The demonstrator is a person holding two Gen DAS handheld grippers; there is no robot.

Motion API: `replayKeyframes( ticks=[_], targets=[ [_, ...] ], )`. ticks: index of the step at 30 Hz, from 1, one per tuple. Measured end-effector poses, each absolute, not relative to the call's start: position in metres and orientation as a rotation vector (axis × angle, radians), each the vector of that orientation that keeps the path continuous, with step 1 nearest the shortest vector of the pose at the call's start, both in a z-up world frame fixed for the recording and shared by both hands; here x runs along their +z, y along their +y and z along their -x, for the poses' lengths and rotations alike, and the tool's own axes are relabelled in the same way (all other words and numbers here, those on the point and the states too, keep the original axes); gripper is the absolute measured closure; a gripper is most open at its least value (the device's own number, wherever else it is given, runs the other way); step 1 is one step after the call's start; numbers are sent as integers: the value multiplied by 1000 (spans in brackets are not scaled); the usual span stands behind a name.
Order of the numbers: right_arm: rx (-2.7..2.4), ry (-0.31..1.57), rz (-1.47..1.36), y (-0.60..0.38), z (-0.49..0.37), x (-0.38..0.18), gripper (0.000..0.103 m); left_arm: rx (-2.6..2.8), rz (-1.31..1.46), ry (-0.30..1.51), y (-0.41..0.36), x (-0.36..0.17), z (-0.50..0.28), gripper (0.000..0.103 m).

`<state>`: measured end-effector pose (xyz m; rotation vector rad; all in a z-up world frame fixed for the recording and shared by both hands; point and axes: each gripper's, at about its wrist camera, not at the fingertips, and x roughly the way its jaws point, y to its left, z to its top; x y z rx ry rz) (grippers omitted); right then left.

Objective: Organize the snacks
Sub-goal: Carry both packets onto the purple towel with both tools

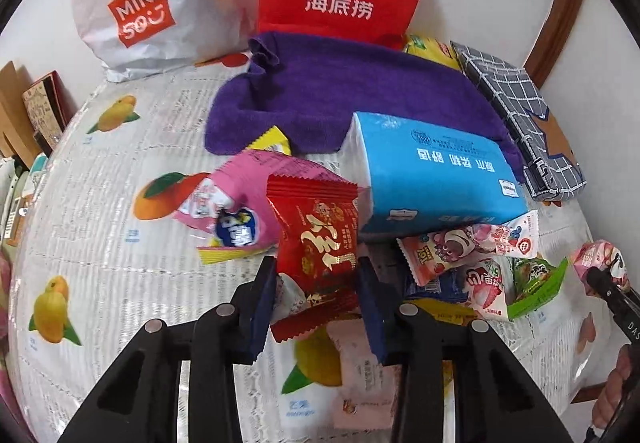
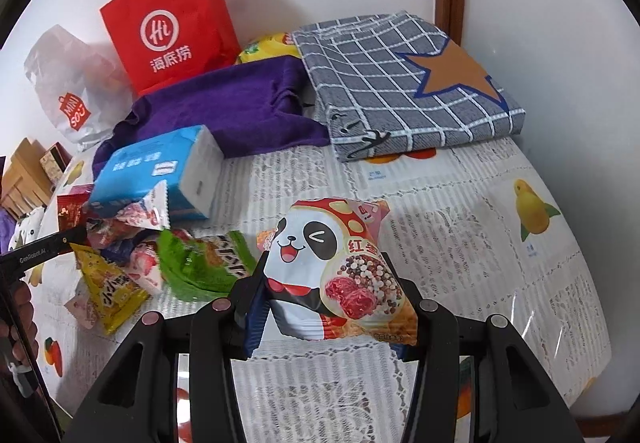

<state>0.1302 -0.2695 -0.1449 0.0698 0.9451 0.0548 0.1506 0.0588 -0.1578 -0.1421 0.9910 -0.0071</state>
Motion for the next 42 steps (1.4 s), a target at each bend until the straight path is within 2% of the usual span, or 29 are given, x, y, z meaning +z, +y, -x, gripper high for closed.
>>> replayKeyframes(
  ticks=[21, 31, 42],
  targets=[
    [211, 841, -3, -197, -130, -76, 55, -115, 173, 897, 50, -86, -130, 66],
    [285, 810, 17, -165, -156, -56, 55, -166, 152, 864, 32, -58, -158, 66],
    [287, 750, 17, -153, -223, -31, 55, -167, 121, 819, 31, -30, -220, 66]
  ],
)
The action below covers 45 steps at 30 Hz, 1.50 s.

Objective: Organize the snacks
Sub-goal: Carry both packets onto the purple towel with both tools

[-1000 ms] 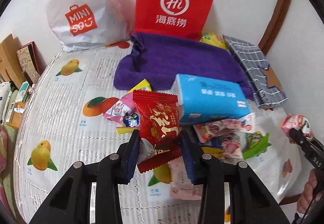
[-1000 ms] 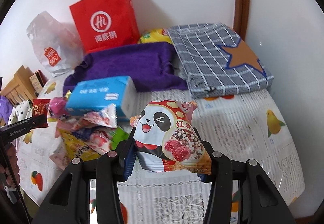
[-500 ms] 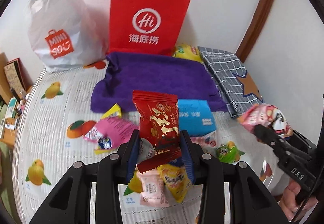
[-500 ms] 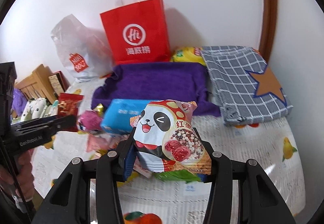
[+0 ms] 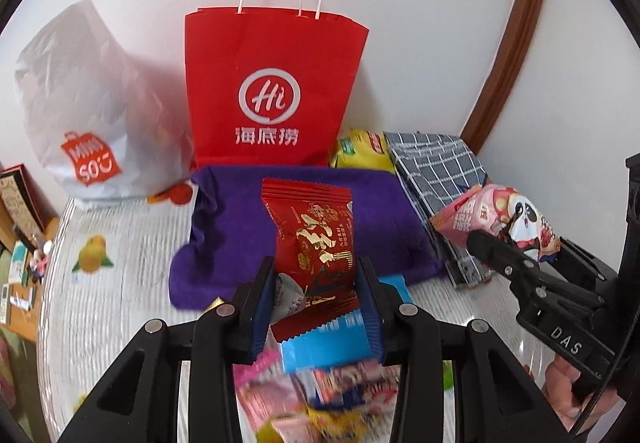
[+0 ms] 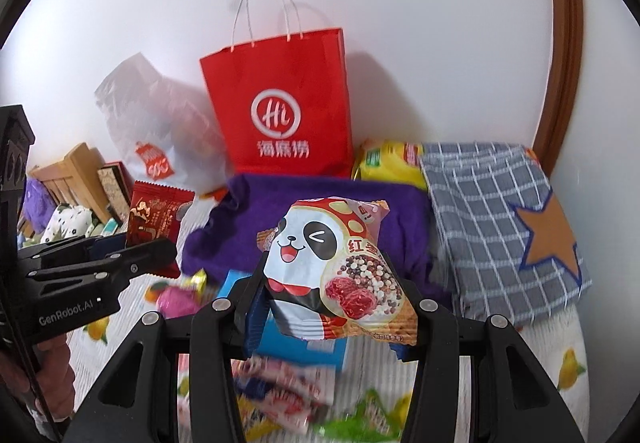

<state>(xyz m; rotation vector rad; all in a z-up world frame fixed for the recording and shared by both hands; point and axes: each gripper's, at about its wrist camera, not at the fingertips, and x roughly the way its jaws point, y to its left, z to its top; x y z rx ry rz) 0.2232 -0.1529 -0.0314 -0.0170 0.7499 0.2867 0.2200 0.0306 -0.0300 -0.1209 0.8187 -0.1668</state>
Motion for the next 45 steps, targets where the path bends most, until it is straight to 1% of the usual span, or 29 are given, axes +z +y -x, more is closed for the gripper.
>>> replayKeyframes(
  ticks=[5, 15, 22, 27, 33, 40, 45],
  targets=[
    [277, 731, 8, -154, -263, -30, 55, -153, 107, 828, 36, -34, -255, 66],
    [248, 740, -21, -160, -343, -45, 55, -126, 135, 875, 52, -61, -323, 66],
    [257, 791, -37, -161, -384, -79, 55, -133, 148, 927, 53, -91, -370, 66],
    [250, 891, -21, -162, -406, -116, 55, -108, 174, 974, 64, -125, -394, 66],
    [223, 978, 36, -160, -422, -151, 55, -76, 187, 1064, 76, -157, -409, 66],
    [195, 1059, 31, -165, -432, -177, 55, -85, 198, 1107, 77, -173, -413, 66],
    [208, 1077, 42, -160, -434, -186, 55, -91, 197, 1122, 73, -176, -414, 66]
  ],
)
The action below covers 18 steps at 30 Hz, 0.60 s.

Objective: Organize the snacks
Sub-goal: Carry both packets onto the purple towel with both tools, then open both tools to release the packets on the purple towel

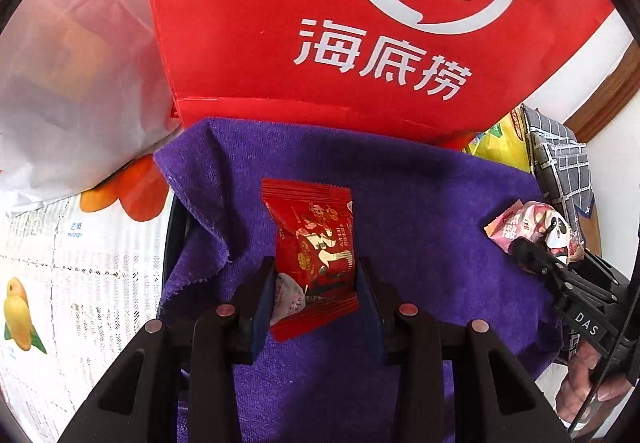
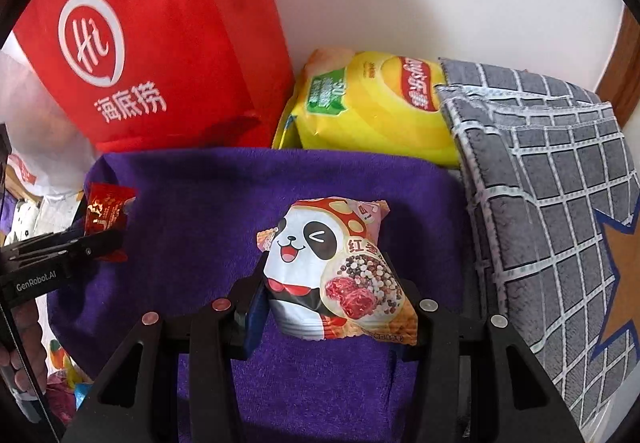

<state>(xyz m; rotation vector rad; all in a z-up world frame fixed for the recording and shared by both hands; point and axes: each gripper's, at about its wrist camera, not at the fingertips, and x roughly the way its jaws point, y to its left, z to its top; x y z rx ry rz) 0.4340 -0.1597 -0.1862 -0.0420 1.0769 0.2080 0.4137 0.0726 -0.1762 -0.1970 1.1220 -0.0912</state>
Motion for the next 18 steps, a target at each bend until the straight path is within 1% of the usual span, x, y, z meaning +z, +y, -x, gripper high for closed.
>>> replayKeyframes(
  ticks=[8, 11, 13, 15, 17, 18],
  targets=[
    [228, 1087, 86, -149, -434, -192, 53, -95, 191, 1147, 71, -181, -415, 66],
    [228, 1089, 109, -144, -434, -193, 47, -94, 188, 1152, 70, -181, -415, 66],
    [232, 1086, 120, -142, -433, -192, 37, -90, 190, 1153, 70, -182, -416, 66],
    [227, 1074, 118, -141, -432, -188, 36, -89, 197, 1159, 65, -184, -420, 66],
    [228, 1065, 111, -142, -429, -180, 35, -89, 205, 1171, 68, -184, -421, 61],
    [231, 1058, 107, -143, -428, -176, 35, -87, 208, 1181, 69, -183, -421, 52]
  ],
)
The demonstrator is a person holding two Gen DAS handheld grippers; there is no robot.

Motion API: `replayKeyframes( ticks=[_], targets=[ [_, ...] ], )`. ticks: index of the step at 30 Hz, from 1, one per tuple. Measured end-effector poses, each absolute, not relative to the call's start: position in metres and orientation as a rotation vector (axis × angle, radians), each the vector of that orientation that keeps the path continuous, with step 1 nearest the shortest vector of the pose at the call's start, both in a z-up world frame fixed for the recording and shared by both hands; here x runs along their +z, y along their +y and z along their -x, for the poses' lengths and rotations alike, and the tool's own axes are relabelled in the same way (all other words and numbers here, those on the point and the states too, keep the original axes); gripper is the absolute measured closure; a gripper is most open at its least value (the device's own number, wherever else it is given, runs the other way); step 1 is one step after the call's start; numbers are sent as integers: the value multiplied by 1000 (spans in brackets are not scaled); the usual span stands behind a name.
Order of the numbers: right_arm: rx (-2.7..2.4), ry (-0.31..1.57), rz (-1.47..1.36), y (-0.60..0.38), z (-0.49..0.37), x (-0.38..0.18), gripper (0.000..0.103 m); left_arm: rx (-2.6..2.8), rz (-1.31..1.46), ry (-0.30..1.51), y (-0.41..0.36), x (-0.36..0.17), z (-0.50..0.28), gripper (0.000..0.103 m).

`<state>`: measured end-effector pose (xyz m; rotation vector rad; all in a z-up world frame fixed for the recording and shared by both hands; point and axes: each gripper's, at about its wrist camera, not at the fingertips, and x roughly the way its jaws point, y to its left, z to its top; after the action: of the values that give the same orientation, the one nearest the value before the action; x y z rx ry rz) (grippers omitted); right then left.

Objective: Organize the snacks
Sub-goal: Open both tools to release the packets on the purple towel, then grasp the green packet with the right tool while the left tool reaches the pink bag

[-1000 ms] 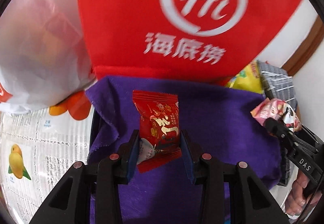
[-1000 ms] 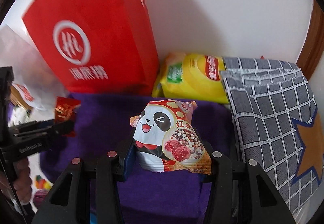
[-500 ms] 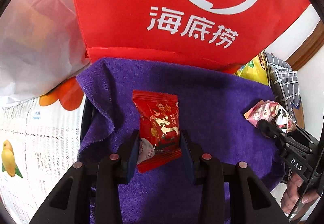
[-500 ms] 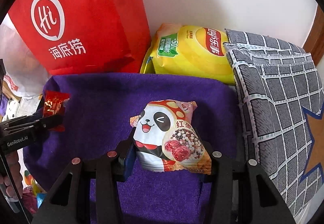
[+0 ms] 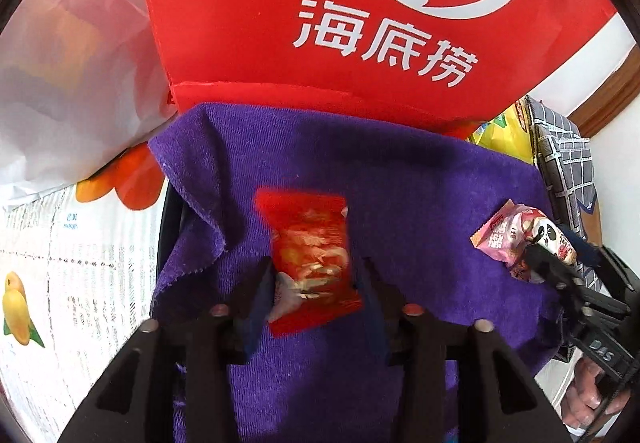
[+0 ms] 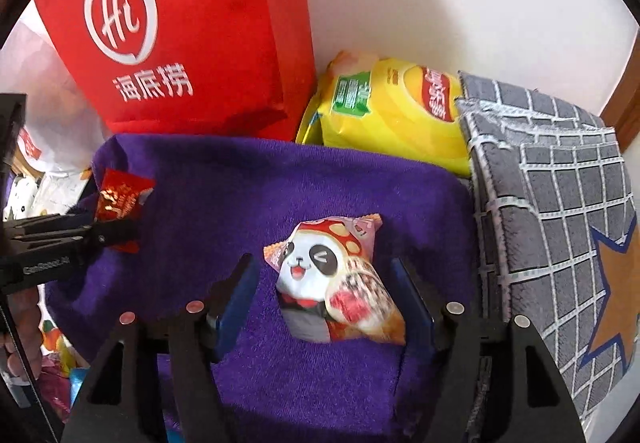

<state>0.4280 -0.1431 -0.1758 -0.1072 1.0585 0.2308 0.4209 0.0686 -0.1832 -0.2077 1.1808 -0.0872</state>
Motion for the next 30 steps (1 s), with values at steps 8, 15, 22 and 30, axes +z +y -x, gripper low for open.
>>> replayKeyframes(
  ticks=[8, 15, 22, 30],
  targets=[
    [200, 922, 91, -143, -404, -117, 20, -77, 179, 1088, 67, -140, -402, 43],
    [54, 875, 104, -155, -357, -83, 15, -78, 112, 956, 52, -92, -368, 43],
    [24, 787, 109, -177, -294, -65, 15, -71, 94, 866, 52, -55, -316, 43],
    [78, 854, 78, -190, -237, -81, 15, -52, 73, 875, 60, -58, -241, 43]
  ],
)
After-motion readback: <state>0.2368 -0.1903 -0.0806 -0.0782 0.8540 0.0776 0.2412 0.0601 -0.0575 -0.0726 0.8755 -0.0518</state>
